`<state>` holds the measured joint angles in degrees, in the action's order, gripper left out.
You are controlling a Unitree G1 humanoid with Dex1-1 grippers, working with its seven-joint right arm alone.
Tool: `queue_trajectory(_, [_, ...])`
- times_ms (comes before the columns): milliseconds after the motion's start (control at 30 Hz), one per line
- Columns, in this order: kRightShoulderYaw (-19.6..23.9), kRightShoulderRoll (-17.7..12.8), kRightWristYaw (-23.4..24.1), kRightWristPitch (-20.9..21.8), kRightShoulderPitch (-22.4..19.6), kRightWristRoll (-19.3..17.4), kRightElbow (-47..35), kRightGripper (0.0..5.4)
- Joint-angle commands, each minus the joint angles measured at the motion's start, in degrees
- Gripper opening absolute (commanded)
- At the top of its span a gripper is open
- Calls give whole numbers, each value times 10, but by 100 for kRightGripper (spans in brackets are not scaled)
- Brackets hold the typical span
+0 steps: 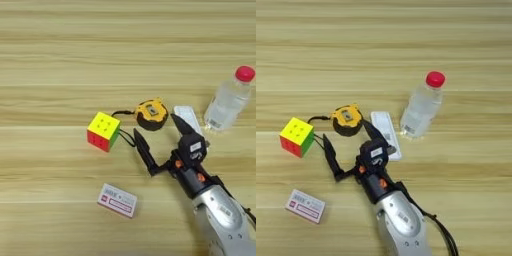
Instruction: Move the objects on the table
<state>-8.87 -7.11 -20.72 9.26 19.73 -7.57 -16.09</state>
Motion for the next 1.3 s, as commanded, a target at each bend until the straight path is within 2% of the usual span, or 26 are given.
queue_trajectory(33, [-8, -21, -31, 33, 27, -20, -35, 538])
queue_trajectory(133, [-14, -37, -54, 39, 56, -27, -40, 538])
queue_trajectory(367, [-14, -73, -107, 52, 75, -41, -28, 538])
queue_trajectory(667, [-33, -102, -138, 71, 95, -9, -8, 538])
queue_trajectory(900, [-48, -131, -164, 69, 96, 8, 0, 538])
queue_trajectory(1100, [-57, -144, -178, 63, 96, 12, 1, 538])
queue_trajectory(1300, [-70, -141, -185, 57, 88, 16, 22, 538])
